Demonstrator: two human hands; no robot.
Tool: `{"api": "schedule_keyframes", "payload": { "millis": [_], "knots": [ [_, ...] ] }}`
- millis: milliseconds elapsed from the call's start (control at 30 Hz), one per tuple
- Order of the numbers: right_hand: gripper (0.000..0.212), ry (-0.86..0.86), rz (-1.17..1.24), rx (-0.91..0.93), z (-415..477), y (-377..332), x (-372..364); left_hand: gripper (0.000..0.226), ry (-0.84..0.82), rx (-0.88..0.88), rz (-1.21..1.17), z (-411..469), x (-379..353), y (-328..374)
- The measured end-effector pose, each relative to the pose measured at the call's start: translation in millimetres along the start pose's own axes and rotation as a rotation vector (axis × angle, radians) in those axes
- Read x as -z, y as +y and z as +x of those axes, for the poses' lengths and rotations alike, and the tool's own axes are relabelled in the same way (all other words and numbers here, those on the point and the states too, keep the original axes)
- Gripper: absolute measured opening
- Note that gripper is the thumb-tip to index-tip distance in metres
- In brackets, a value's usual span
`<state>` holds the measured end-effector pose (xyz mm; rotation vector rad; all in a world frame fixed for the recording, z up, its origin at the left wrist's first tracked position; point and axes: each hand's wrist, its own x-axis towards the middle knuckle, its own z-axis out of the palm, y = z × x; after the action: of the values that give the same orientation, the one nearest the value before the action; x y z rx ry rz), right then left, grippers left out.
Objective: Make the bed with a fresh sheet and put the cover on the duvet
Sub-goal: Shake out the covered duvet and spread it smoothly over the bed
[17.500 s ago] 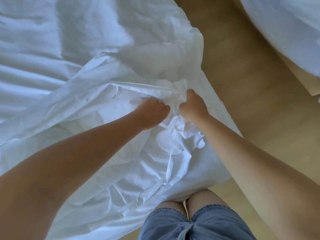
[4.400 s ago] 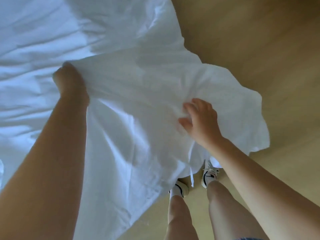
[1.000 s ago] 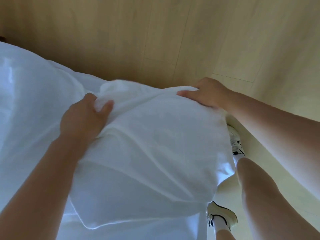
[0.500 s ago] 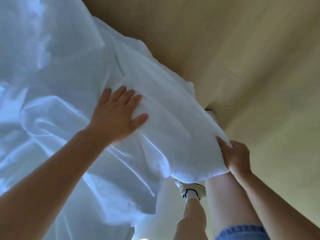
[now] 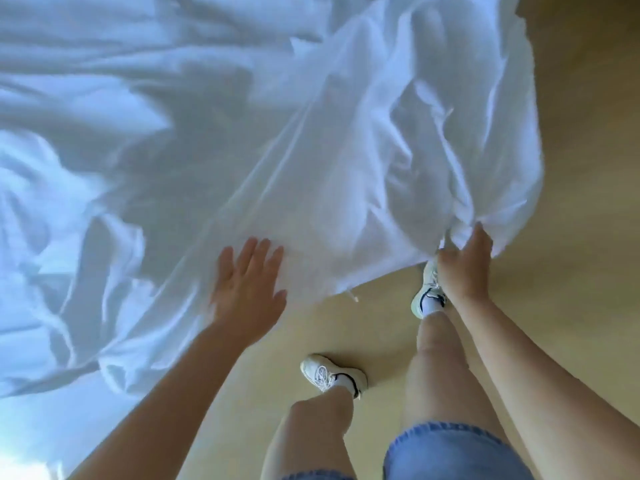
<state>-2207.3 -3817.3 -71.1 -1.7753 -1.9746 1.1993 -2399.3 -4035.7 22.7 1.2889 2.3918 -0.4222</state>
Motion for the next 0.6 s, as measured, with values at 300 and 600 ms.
{"api": "schedule_keyframes", "payload": {
  "millis": [300,600],
  "knots": [
    [0.075,-0.301,-0.233,0.587,-190,-136,-118,0.093,0.401,0.433,-0.399,-145,-81,-120],
    [0.111,-0.502,-0.782,1.357,-243,-192,-207,0.108,0.325,0.916,-1.074,-116,-139,-165]
  ]
}}
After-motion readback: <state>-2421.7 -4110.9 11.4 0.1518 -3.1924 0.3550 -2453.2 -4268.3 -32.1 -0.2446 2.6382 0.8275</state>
